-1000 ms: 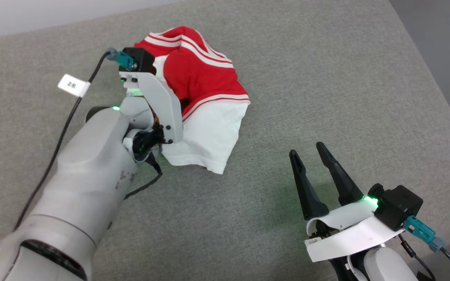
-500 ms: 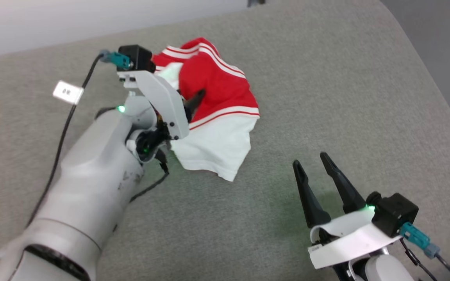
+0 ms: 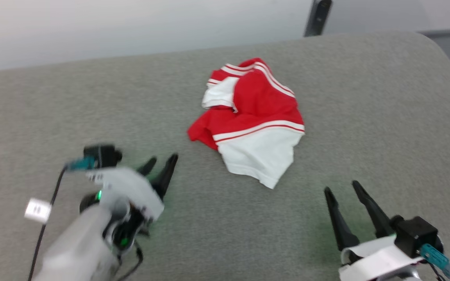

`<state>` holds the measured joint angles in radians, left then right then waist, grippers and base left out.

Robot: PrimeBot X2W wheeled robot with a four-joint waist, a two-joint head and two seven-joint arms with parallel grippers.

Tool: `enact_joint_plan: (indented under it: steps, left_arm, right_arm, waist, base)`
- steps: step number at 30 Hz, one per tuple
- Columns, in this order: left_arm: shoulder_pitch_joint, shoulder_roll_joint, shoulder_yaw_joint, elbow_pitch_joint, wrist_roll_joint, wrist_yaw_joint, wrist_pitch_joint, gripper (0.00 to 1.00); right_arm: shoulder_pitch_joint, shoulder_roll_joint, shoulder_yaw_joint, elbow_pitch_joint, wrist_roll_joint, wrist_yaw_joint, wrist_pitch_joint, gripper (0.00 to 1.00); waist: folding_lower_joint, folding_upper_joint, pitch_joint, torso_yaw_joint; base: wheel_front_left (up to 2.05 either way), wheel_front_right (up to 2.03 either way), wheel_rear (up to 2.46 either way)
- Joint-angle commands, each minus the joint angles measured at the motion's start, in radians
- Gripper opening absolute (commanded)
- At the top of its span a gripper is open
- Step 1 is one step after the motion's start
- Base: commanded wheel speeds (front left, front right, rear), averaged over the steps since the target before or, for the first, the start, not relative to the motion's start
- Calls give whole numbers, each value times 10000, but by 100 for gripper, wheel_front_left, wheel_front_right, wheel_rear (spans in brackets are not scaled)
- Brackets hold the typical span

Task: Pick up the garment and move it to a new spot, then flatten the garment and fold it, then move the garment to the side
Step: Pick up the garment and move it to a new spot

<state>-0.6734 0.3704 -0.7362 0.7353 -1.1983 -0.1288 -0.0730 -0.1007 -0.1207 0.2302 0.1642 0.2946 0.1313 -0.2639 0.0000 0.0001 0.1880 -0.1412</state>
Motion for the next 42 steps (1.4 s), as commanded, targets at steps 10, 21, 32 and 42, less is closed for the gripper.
enact_joint_plan:
  steps: [10,21,32,42]
  left_arm:
    - [3179,1285,605,-1589,-556,274,-1431,100]
    - [5818,1238,3006,-4404,2597,1744,-1905,100]
    - [8003,-563,6169,-6963,8321,1485,-1912,100]
    - [8624,-1732,7370,-7122,9789,688,-1913,100]
  right_arm:
    - [775,-624,-780,-21,-179,-10,-7,100]
    - [1152,-708,-1480,-103,-15,-10,-7,100]
    - [1256,-492,-1895,-355,317,-10,20,100]
    - [1486,-304,-1879,-403,280,-10,78,100]
  waist:
    - [0,-1,-669,1280]
    - [0,-1,-895,1320]
    - [0,-1,-1356,1193]
    - [0,-1,-1445,1080]
  base:
    - [0,0,0]
    - [0,0,0]
    - [0,0,0]
    - [0,0,0]
